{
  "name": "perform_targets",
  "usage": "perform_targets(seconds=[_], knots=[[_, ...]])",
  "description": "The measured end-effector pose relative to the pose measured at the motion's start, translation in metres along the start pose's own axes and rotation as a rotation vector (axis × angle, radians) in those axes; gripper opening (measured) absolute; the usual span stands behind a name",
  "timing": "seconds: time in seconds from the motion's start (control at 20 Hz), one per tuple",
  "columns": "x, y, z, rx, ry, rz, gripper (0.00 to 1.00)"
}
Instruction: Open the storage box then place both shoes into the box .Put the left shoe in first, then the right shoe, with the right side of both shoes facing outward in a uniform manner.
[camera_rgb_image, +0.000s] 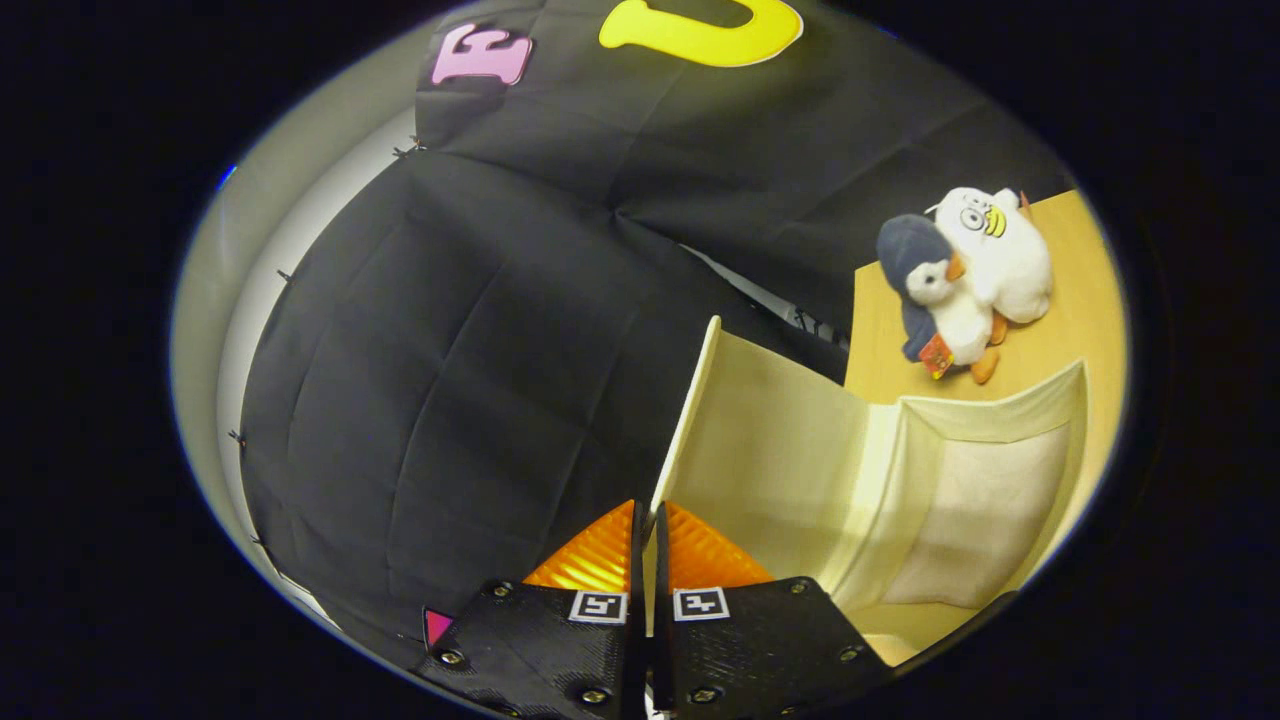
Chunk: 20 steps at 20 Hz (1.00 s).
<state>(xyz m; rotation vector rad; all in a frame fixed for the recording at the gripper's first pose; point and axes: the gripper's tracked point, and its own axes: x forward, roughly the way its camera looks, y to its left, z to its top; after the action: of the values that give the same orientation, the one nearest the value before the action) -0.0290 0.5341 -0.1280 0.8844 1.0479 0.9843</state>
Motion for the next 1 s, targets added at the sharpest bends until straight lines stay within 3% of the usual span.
perform_targets(seconds=[0.3, 0.6, 0.9, 1.0], knots=[[0.087, -0.021, -0.044, 0.003, 0.051, -0.068, 0.03], [0.161, -0.089, -0.098, 0.026, 0.102, -0.199, 0.03], [0.172, -0.149, -0.127, -0.009, 0.154, -0.388, 0.03], [0.168, -0.146, -0.122, -0.021, 0.138, -0.394, 0.05]])
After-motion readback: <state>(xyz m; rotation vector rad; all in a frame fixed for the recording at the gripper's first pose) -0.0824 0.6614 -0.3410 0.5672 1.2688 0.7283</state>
